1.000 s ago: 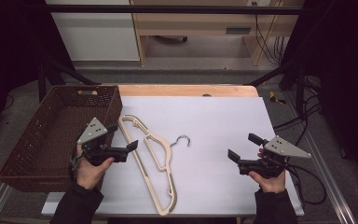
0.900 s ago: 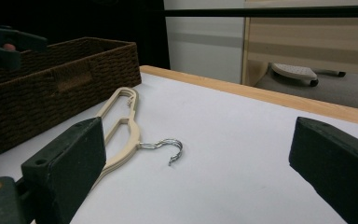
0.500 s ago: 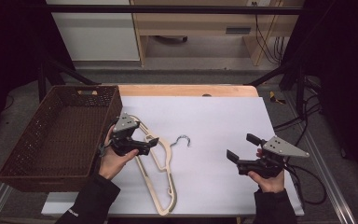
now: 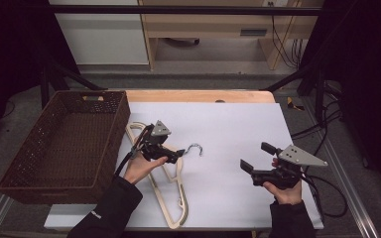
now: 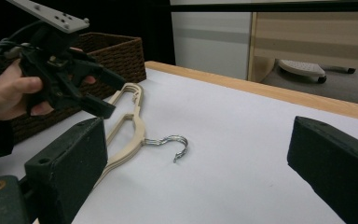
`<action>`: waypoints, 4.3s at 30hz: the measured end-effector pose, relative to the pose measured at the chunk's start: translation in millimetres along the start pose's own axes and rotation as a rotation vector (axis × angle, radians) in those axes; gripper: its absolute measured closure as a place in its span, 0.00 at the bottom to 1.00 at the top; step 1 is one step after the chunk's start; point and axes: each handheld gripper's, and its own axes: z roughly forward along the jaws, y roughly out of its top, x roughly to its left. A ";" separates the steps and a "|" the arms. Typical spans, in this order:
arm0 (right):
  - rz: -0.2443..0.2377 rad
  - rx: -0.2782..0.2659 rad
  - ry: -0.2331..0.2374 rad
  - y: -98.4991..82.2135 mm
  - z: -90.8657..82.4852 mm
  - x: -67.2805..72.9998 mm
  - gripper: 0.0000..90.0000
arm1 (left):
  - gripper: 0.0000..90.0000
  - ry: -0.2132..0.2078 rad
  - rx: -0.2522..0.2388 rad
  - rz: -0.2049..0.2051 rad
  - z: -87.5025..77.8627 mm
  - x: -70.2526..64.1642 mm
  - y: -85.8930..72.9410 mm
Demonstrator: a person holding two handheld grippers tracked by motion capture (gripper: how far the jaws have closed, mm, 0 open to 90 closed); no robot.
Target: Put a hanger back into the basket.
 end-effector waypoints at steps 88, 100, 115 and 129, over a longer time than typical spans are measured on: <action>0.090 0.168 0.146 -6.0 88.2 64.3 0.19 | 0.98 -0.004 -0.017 0.054 -5.9 -10.7 2.5; 0.134 0.256 0.197 -20.5 137.4 87.1 0.32 | 0.98 -0.001 -0.030 0.051 -10.7 -11.1 1.6; 0.208 0.344 0.216 -41.9 176.6 99.3 0.60 | 0.98 -0.009 -0.029 0.034 -11.6 -10.3 -2.3; 0.301 0.388 0.291 -42.7 187.8 96.6 0.83 | 0.98 0.009 -0.024 0.043 -11.3 -13.6 -3.7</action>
